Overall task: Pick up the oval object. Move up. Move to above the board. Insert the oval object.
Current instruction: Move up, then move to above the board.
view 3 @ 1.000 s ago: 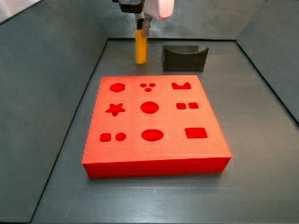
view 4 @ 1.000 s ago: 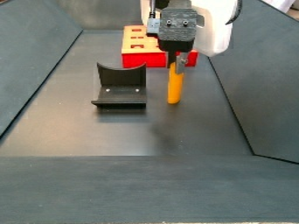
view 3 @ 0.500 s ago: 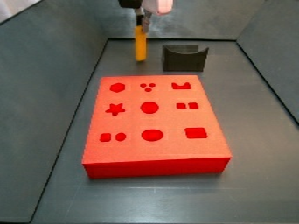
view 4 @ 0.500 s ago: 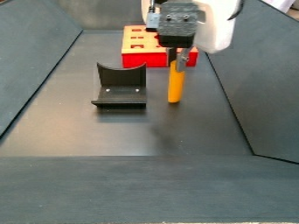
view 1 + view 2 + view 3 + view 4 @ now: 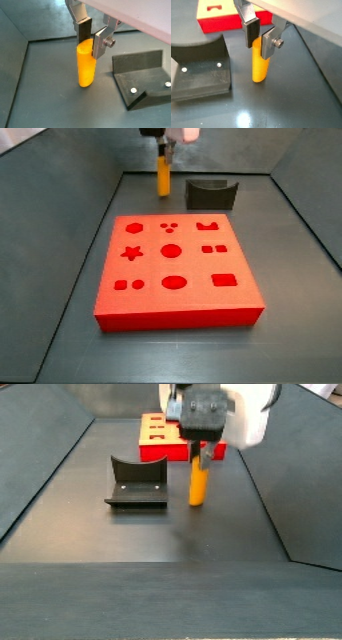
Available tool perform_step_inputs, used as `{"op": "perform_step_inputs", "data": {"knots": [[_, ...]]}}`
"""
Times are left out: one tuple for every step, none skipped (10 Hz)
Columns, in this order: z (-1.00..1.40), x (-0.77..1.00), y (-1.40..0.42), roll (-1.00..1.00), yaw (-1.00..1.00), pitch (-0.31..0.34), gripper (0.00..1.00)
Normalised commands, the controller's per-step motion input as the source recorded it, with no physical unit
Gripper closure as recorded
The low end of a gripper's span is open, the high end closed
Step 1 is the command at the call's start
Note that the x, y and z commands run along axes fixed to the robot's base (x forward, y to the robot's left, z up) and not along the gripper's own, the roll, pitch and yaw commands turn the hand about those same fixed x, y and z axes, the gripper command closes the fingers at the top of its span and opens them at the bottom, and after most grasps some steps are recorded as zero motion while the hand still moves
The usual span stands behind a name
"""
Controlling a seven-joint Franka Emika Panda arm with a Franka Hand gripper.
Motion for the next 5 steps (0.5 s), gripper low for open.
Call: {"op": "perform_step_inputs", "data": {"knots": [[0.79,-0.04,-0.06,-0.01,-0.02,0.051,1.0],[0.6,-0.03,-0.03,0.01,-0.02,0.061,1.0],[0.43,-0.02,-0.02,0.02,-0.02,0.063,1.0],[0.2,-0.01,0.0,0.04,-0.02,0.064,1.0],[1.0,-0.25,-0.03,-0.1,-0.27,-0.244,1.0]]}}
